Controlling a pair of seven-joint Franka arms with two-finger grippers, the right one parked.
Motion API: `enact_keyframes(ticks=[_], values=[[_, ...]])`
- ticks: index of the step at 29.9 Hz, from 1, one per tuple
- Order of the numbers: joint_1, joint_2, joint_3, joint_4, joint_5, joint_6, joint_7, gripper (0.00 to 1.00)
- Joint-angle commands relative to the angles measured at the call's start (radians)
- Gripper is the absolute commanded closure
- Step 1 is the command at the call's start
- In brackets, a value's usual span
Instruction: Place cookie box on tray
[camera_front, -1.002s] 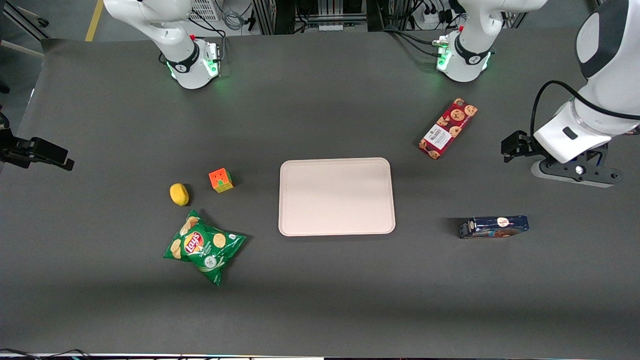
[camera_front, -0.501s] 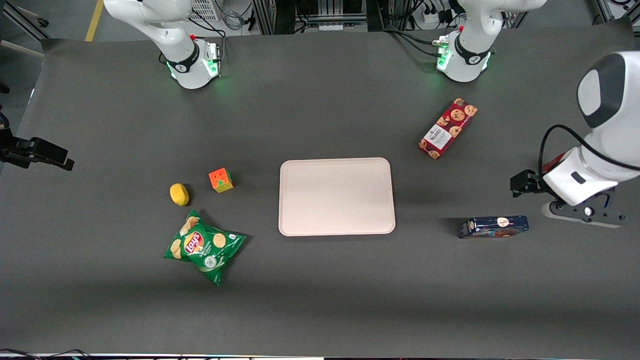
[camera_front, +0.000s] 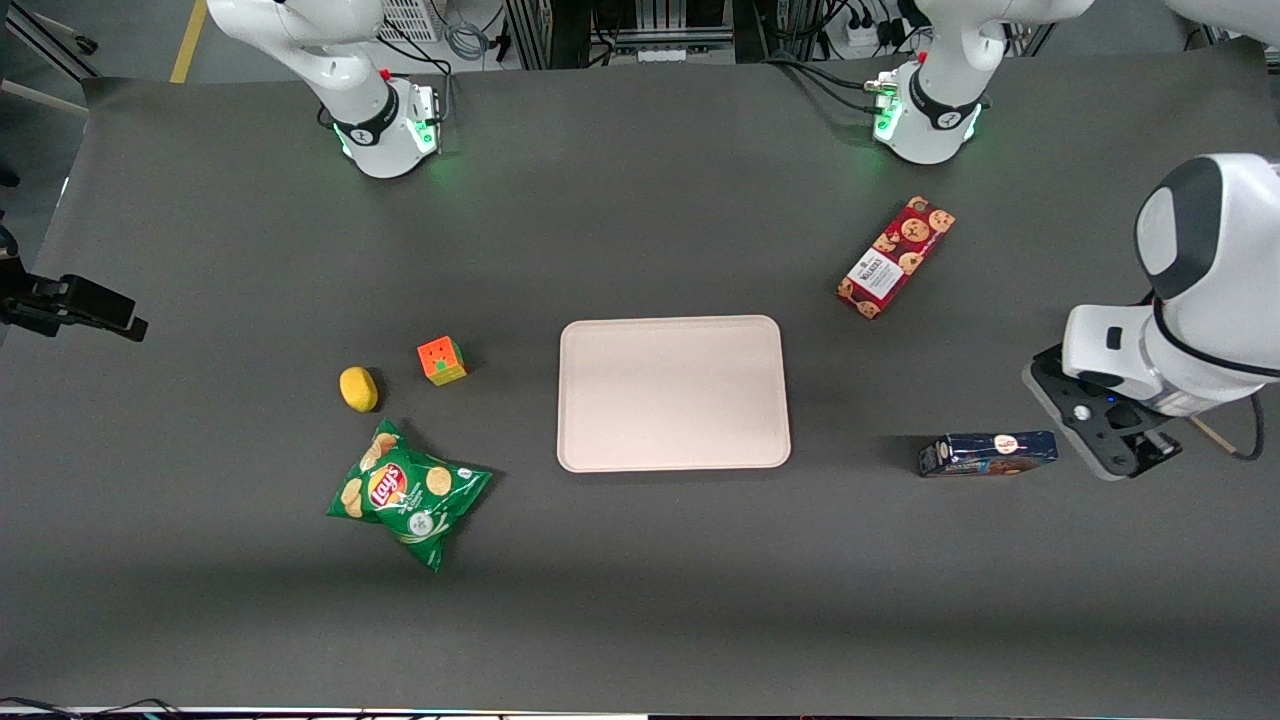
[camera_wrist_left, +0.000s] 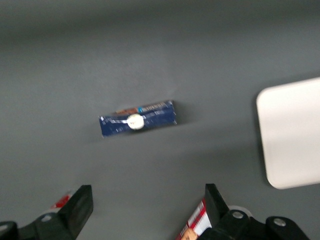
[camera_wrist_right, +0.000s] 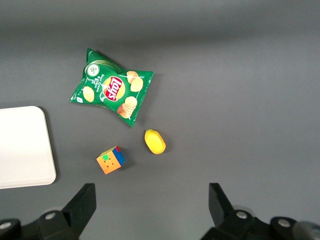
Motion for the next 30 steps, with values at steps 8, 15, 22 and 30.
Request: enact_keyframes(ticks=[8, 15, 22, 30], values=[[0.034, 0.133, 0.019, 0.022, -0.059, 0.092, 0.127, 0.00], [0.034, 0.163, 0.028, -0.015, -0.101, 0.109, 0.112, 0.00], [0.035, 0.149, 0.041, -0.087, -0.093, 0.167, 0.084, 0.00], [0.037, 0.146, 0.041, -0.128, -0.085, 0.183, 0.027, 0.00]])
